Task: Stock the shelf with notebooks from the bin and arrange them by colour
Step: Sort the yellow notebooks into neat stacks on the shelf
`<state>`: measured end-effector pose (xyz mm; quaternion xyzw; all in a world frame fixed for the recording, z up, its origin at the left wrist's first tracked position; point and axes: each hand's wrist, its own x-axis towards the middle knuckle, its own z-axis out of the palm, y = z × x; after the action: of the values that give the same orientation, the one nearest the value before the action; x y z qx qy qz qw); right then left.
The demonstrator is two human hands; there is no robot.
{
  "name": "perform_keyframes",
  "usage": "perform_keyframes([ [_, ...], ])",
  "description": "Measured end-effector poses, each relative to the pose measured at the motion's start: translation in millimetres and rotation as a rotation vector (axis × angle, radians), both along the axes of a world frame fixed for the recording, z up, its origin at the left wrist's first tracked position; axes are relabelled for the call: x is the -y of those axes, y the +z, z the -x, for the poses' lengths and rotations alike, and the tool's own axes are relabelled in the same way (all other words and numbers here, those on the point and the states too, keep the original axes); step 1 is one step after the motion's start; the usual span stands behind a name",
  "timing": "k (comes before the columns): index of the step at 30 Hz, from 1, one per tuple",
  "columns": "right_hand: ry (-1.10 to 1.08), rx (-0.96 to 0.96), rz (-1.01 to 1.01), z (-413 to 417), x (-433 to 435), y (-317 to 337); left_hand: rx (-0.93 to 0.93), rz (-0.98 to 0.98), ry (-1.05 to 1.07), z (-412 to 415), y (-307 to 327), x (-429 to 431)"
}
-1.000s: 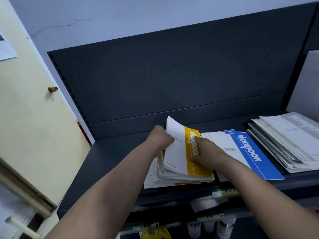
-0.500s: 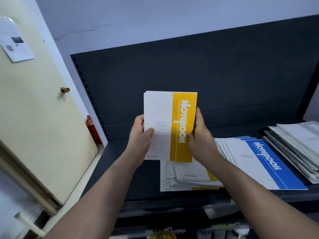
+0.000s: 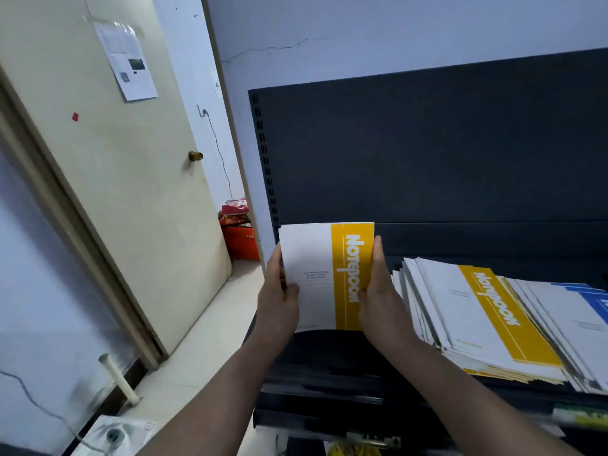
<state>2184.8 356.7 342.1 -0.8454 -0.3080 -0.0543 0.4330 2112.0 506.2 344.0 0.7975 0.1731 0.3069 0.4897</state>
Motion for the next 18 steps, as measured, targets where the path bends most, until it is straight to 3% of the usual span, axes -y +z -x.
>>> perform_keyframes([
  [5, -0.095, 0.110, -0.073, 6.5, -2.6, -8.9, -0.006, -0.090, 0.079, 1.4, -8.2, 1.3],
  [10, -0.137, 0.173, 0.046, 9.5, 3.8, -18.0, -0.032, -0.136, 0.143, 2.7, -17.0, 6.2],
  [18, -0.184, 0.138, 0.027, 8.4, 9.9, -9.4, -0.011, -0.159, 0.135, 4.6, -12.6, 7.8],
])
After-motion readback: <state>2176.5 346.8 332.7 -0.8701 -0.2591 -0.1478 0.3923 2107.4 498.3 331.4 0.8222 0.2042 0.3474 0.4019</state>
